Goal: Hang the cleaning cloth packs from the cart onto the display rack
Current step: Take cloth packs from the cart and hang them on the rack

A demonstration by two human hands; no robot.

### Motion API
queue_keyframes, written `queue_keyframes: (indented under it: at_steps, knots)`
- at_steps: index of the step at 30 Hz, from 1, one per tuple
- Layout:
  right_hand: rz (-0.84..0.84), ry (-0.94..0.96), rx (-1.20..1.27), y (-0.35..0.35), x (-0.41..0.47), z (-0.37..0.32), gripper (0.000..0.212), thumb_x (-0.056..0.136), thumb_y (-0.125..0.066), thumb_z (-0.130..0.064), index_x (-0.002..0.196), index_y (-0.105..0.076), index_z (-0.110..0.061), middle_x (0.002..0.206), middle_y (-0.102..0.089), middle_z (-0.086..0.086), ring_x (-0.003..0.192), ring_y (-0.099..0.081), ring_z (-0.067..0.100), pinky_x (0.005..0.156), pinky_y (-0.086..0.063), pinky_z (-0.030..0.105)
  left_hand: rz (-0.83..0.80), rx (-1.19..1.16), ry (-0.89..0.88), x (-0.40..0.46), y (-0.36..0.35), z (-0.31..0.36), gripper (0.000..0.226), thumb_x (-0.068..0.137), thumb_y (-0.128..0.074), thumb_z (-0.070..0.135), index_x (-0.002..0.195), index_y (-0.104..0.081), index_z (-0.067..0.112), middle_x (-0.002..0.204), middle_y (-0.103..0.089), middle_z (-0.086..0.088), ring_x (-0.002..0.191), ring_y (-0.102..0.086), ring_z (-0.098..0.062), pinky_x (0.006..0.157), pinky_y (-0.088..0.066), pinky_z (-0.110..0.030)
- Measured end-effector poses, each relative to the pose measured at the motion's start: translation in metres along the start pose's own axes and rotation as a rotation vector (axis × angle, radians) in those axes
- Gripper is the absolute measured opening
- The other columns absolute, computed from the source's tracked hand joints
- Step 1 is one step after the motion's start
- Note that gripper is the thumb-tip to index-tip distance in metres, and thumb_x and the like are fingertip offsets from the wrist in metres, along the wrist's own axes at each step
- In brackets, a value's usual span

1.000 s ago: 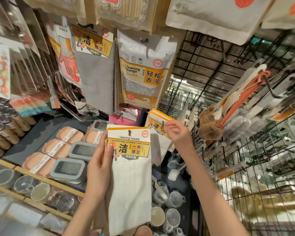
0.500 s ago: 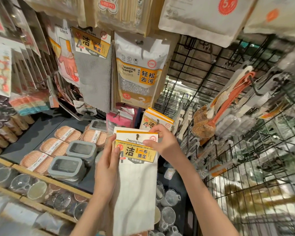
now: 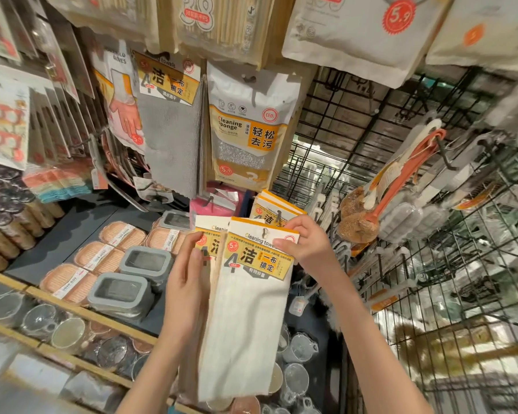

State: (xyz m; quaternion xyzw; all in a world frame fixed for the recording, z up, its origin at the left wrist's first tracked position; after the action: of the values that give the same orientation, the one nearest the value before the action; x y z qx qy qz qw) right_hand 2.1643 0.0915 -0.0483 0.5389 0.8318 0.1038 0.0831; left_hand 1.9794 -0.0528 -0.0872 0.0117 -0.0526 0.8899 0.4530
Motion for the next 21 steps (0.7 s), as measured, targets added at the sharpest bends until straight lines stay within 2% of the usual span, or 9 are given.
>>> queue_keyframes:
  at_steps: [2, 4, 7, 9, 11, 13, 14, 18, 21]
  knots:
    - [0.027, -0.015, 0.03, 0.005, 0.002, 0.004, 0.027, 0.077, -0.072, -0.001, 0.084, -0.052, -0.017, 0.101, -0.063, 0.015, 0.089, -0.067, 0.026, 0.067, -0.057, 0.033, 0.014, -0.006, -0.029, 0.003, 0.003, 0.003, 0.03, 0.101, -0.046, 0.019, 0.122, -0.054, 0.038, 0.118, -0.06, 0.03, 0.112, -0.052, 0.011, 0.086, -0.039, -0.005]
    - [0.078, -0.029, 0.024, 0.014, 0.005, 0.009, 0.024, 0.078, -0.071, 0.002, 0.086, -0.056, -0.015, 0.101, -0.064, 0.014, 0.092, -0.066, 0.03, 0.074, -0.057, 0.043, 0.017, 0.001, -0.055, 0.007, 0.007, 0.005, 0.033, 0.1, -0.047, 0.011, 0.122, -0.053, 0.035, 0.116, -0.062, 0.027, 0.11, -0.055, 0.008, 0.085, -0.039, -0.003]
    - [0.15, -0.033, 0.001, 0.028, 0.01, 0.017, 0.022, 0.079, -0.067, 0.006, 0.096, -0.064, -0.008, 0.104, -0.065, 0.013, 0.094, -0.065, 0.029, 0.079, -0.056, 0.045, 0.04, -0.011, -0.06, 0.01, 0.017, 0.005, 0.032, 0.1, -0.047, 0.01, 0.126, -0.053, 0.027, 0.118, -0.063, 0.02, 0.116, -0.054, 0.003, 0.098, -0.039, -0.013]
    - [0.19, -0.048, -0.013, 0.037, 0.013, 0.023, 0.025, 0.079, -0.067, 0.007, 0.099, -0.066, -0.007, 0.105, -0.065, 0.011, 0.089, -0.064, 0.023, 0.074, -0.057, 0.035, 0.054, 0.01, -0.072, 0.013, 0.026, 0.005, 0.031, 0.1, -0.045, 0.009, 0.128, -0.051, 0.02, 0.122, -0.063, 0.015, 0.121, -0.051, 0.0, 0.107, -0.037, -0.022]
    - [0.214, -0.063, -0.015, 0.042, 0.016, 0.027, 0.025, 0.079, -0.066, 0.007, 0.1, -0.067, -0.007, 0.103, -0.065, 0.008, 0.087, -0.064, 0.021, 0.072, -0.057, 0.032, 0.063, 0.105, -0.087, 0.018, 0.034, 0.006, 0.033, 0.1, -0.046, 0.013, 0.132, -0.049, 0.021, 0.133, -0.057, 0.009, 0.129, -0.046, -0.006, 0.113, -0.032, -0.034]
    - [0.218, -0.063, -0.004, 0.041, 0.02, 0.031, 0.026, 0.079, -0.066, 0.008, 0.099, -0.067, -0.008, 0.1, -0.065, 0.007, 0.087, -0.064, 0.022, 0.075, -0.057, 0.037, 0.076, 0.15, -0.088, 0.022, 0.042, 0.007, 0.034, 0.1, -0.046, 0.018, 0.134, -0.048, 0.025, 0.138, -0.053, 0.008, 0.132, -0.042, -0.006, 0.114, -0.031, -0.037]
    - [0.221, -0.057, -0.004, 0.04, 0.023, 0.033, 0.026, 0.078, -0.066, 0.009, 0.098, -0.066, -0.009, 0.099, -0.064, 0.007, 0.086, -0.064, 0.022, 0.075, -0.056, 0.037, 0.08, 0.161, -0.09, 0.023, 0.045, 0.008, 0.035, 0.1, -0.046, 0.02, 0.134, -0.048, 0.026, 0.139, -0.053, 0.008, 0.132, -0.042, -0.005, 0.114, -0.031, -0.035]
    - [0.253, -0.02, -0.016, 0.031, 0.034, 0.038, 0.028, 0.077, -0.067, 0.011, 0.096, -0.066, -0.01, 0.099, -0.064, 0.01, 0.079, -0.063, 0.015, 0.066, -0.054, 0.019, 0.096, 0.181, -0.096, 0.025, 0.053, 0.013, 0.036, 0.099, -0.046, 0.021, 0.135, -0.047, 0.026, 0.14, -0.052, 0.009, 0.132, -0.042, 0.0, 0.11, -0.033, -0.024]
    - [0.264, -0.051, -0.069, 0.024, 0.044, 0.048, 0.026, 0.076, -0.069, 0.009, 0.097, -0.068, -0.007, 0.101, -0.063, 0.01, 0.09, -0.062, 0.024, 0.08, -0.053, 0.034, 0.126, 0.233, -0.101, 0.029, 0.064, 0.013, 0.038, 0.099, -0.047, 0.021, 0.136, -0.048, 0.026, 0.14, -0.052, 0.011, 0.129, -0.042, 0.006, 0.101, -0.033, -0.007]
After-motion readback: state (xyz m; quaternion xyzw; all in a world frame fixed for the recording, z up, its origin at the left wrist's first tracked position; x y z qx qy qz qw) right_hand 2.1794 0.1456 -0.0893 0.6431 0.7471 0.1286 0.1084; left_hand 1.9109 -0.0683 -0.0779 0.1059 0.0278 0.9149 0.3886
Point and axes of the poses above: each hand's wrist, its own x-axis towards the middle knuckle, its own y-axis out of the back of the hand, z = x × y, the point moved 10 cm from there along x, towards the middle knuckle
